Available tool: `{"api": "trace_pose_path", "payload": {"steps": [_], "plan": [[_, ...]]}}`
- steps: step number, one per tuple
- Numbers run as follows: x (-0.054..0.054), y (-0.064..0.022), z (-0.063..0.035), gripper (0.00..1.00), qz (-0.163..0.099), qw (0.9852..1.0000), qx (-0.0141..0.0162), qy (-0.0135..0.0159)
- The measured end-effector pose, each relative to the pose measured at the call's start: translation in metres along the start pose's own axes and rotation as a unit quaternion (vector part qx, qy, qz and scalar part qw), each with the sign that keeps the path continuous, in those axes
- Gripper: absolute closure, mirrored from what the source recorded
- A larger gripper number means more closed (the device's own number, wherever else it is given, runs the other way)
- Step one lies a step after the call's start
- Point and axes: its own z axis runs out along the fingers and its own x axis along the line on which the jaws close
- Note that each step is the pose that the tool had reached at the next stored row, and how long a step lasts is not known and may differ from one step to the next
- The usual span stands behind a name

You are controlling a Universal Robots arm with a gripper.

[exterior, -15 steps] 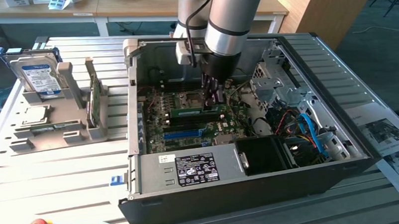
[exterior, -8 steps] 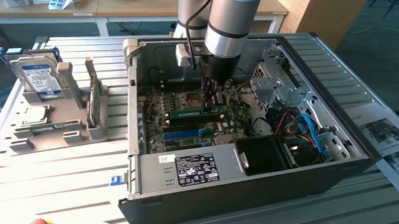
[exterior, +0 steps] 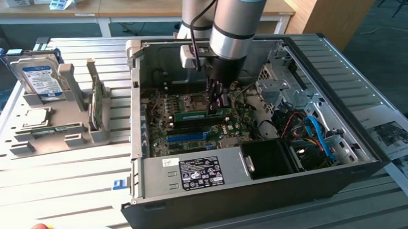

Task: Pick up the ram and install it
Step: 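Insert the ram into the slot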

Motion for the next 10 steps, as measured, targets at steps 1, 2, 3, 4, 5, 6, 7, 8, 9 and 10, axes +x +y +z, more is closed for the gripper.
{"api": "trace_pose_path", "payload": {"steps": [1, 2, 3, 4, 5, 6, 7, 8, 9, 10], "plan": [[0.0000, -0.0003, 0.0000, 0.88, 0.000, 1.0000, 0.0000, 0.0000], [0.0000, -0.0006, -0.0001, 0.88, 0.000, 1.0000, -0.0001, 0.0000], [0.0001, -0.0008, -0.0001, 0.88, 0.000, 1.0000, 0.0000, 0.0000], [0.0001, -0.0008, -0.0001, 0.88, 0.000, 1.0000, 0.0000, 0.0000], [0.0001, -0.0008, -0.0001, 0.88, 0.000, 1.0000, 0.0000, 0.0000], [0.0001, -0.0008, -0.0001, 0.88, 0.000, 1.0000, 0.0000, 0.0000], [0.0001, -0.0008, -0.0001, 0.88, 0.000, 1.0000, 0.0000, 0.0000], [0.0001, -0.0009, 0.0000, 0.88, 0.000, 1.0000, 0.0000, 0.0000], [0.0001, -0.0009, 0.0003, 0.88, 0.000, 1.0000, 0.0000, 0.0000], [0.0001, -0.0010, 0.0009, 0.88, 0.000, 1.0000, 0.0001, 0.0000]]}}
